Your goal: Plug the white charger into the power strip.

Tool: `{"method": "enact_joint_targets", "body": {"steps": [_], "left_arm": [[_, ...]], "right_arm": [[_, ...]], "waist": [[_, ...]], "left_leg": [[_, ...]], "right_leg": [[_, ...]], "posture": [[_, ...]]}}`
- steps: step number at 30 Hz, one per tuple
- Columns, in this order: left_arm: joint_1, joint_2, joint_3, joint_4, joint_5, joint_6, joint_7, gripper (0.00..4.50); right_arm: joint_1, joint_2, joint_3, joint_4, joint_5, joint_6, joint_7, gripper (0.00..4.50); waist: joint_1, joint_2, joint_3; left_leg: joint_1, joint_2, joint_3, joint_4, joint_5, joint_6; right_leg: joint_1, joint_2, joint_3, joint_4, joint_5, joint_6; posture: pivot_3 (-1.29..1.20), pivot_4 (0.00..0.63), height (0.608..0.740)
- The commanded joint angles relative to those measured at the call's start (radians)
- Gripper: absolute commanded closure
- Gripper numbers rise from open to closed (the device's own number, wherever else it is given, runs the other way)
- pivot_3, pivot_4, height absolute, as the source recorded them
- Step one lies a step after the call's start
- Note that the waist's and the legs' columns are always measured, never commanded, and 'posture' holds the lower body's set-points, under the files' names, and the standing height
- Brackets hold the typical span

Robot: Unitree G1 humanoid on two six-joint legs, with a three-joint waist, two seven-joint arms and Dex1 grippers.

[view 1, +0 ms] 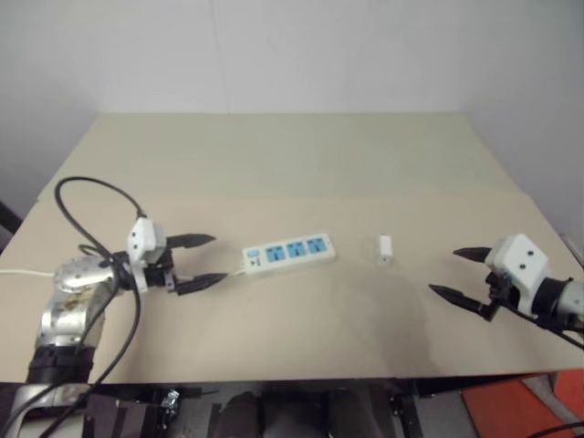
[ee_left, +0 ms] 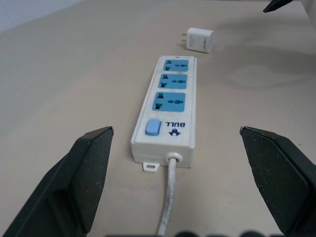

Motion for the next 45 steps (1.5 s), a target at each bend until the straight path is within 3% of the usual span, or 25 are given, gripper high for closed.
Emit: {"method": "enact_joint_targets", "body": {"steps": [1,13,21,27,34,45], "left_arm": [[-0.015,0.001,0.004,0.009,0.001,-0.021,-0.007,0.03],[-0.026,-0.003,-0.007,0.075,0.036,-0.085,-0.029,0.03],[-0.236,-0.142,-0.090,0.443,0.096,-0.233,-0.144,0.03],[-0.355,-0.199,-0.147,0.669,0.149,-0.298,-0.278,0.03],[-0.433,-0.265,-0.153,0.893,0.270,-0.556,-0.143,0.03],[-0.453,-0.343,-0.082,0.993,0.251,-0.564,-0.161,0.03]], "right_arm": [[0.009,0.003,-0.045,-0.027,-0.002,-0.021,-0.010,0.00],[-0.007,0.006,-0.036,-0.012,-0.012,-0.033,-0.011,0.00],[-0.067,0.014,0.015,-0.001,-0.021,-0.030,-0.013,0.00],[-0.034,0.016,-0.017,-0.034,-0.025,-0.015,-0.028,0.00],[0.064,0.034,-0.090,-0.127,-0.003,0.024,-0.050,0.00],[0.075,0.051,-0.082,-0.172,-0.005,0.061,-0.076,0.00]], "waist": [[-0.001,0.000,0.000],[-0.001,0.000,0.000],[0.010,0.000,0.000],[0.008,0.000,0.000],[0.012,-0.001,0.000],[0.016,0.000,-0.001]], "left_leg": [[0.000,0.000,0.000,0.000,0.000,0.000],[0.000,0.000,0.000,0.000,0.000,0.000],[0.000,-0.001,0.000,0.001,0.000,0.000],[-0.003,-0.001,-0.001,0.001,0.000,0.000],[-0.002,-0.002,-0.001,0.002,0.000,0.000],[-0.002,-0.002,-0.001,0.002,0.000,0.000]], "right_leg": [[0.000,0.000,0.000,0.000,0.000,0.000],[0.000,0.000,0.000,0.000,0.000,0.000],[0.002,0.000,-0.001,0.000,0.000,0.000],[0.000,0.000,-0.002,-0.001,0.000,0.000],[0.002,0.000,-0.002,0.000,0.000,0.001],[0.002,0.000,-0.002,0.000,0.000,0.001]], "posture": [[0.00,0.150,0.740],[0.00,0.150,0.740],[0.00,0.150,0.740],[0.00,0.150,0.740],[0.00,0.150,0.740],[0.00,0.150,0.740]]}}
